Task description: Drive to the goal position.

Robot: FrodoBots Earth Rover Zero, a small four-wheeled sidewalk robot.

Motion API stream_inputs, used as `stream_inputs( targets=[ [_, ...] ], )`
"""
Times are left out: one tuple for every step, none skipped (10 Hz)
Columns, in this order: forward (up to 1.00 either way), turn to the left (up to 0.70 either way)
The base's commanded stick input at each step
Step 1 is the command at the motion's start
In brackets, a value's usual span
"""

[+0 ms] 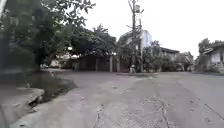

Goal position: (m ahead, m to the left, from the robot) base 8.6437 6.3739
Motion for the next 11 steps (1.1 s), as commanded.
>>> stream_inputs(
  targets=[
    [1.00, 0.00],
    [1.00, 0.00],
    [1.00, 0.00],
    [1.00, 0.00],
    [1.00, 0.00],
    [1.00, 0.00],
    [1.00, 0.00],
    [1.00, 0.00],
    [1.00, 0.01],
    [1.00, 0.03],
    [1.00, 0.17]
  ],
)
